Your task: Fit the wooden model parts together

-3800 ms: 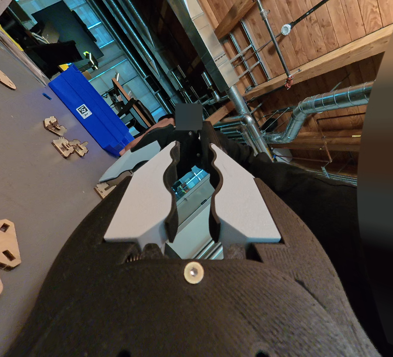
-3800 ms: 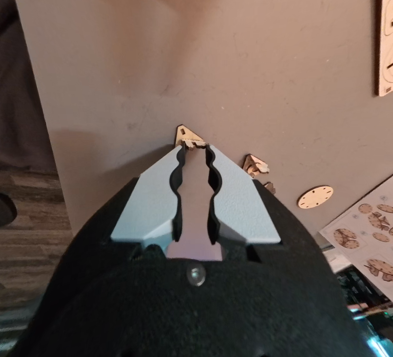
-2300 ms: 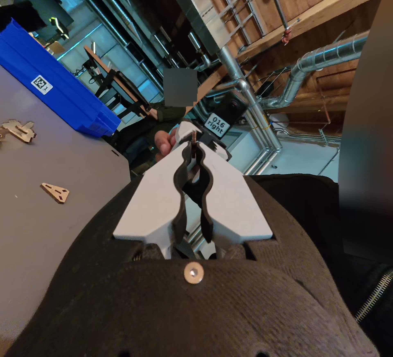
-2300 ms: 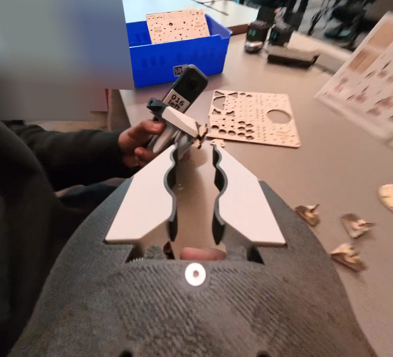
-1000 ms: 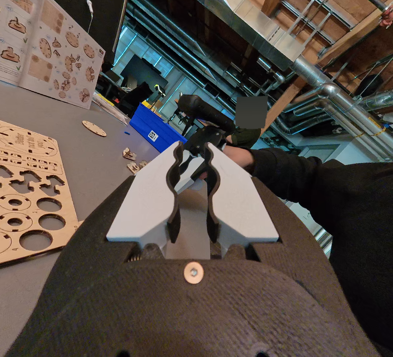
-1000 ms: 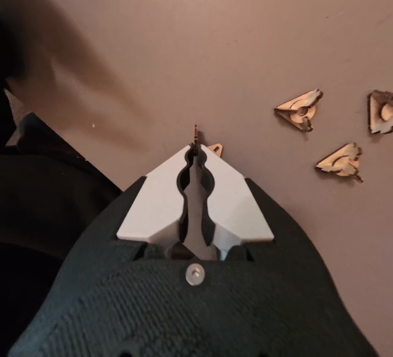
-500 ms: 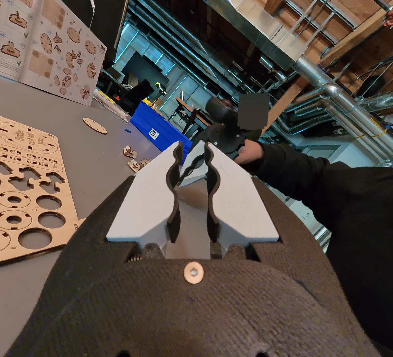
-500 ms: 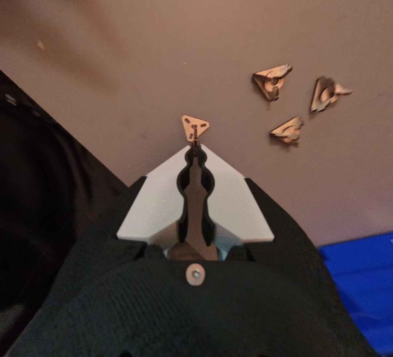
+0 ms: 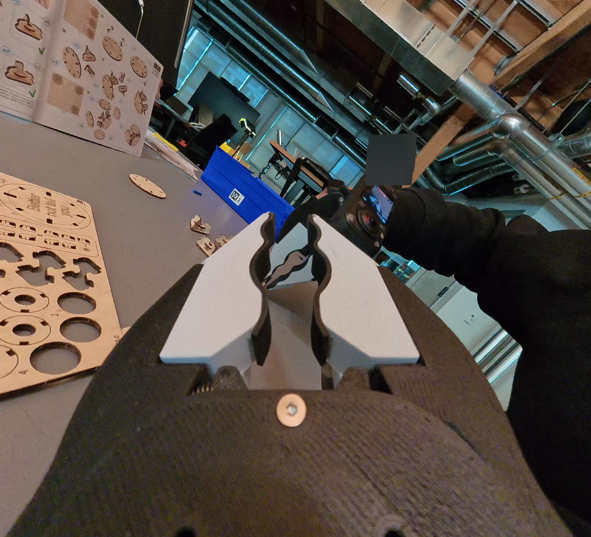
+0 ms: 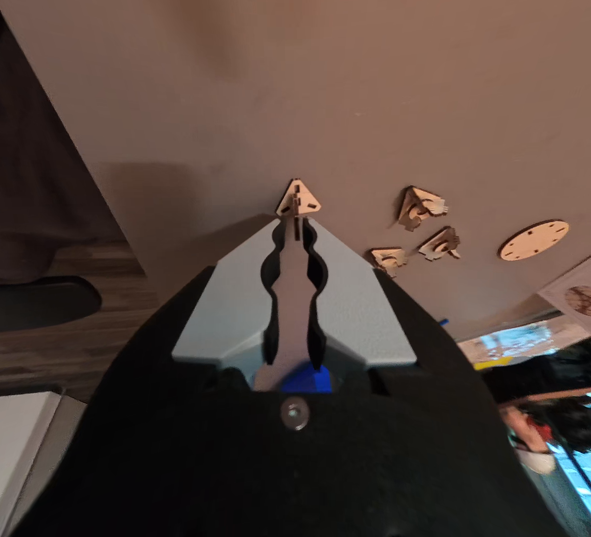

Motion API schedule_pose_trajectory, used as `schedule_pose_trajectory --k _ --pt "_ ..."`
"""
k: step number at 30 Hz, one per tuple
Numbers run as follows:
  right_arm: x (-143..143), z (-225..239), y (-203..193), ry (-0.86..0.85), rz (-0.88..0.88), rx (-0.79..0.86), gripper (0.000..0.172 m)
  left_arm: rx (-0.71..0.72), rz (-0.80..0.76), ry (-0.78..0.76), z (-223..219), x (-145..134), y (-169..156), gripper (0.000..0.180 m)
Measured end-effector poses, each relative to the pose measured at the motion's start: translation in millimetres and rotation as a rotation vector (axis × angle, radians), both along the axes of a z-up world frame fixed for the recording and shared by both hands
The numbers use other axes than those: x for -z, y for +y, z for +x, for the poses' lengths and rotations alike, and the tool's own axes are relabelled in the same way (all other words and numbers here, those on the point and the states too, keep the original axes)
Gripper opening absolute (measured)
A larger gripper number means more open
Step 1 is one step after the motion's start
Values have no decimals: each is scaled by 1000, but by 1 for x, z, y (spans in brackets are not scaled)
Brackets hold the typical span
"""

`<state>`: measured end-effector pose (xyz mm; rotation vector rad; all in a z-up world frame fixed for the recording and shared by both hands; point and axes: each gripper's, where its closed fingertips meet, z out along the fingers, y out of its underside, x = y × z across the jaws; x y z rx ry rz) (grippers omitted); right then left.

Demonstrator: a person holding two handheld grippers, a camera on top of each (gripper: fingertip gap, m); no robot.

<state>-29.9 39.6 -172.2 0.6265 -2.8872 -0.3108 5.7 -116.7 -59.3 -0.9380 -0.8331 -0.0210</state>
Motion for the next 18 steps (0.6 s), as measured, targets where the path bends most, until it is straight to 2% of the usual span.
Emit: schedule_pose_trajectory --k 3,12,18 --pt "0 0 -4 -15 -18 8 1 -1 -1 -1 0 0 0 19" --pt "3 5 -8 -73 -88 40 1 -5 -12 -3 -1 1 0 19" --pt "-8 0 -18 -129 -207 93 1 -3 -20 -7 -1 2 2 19"
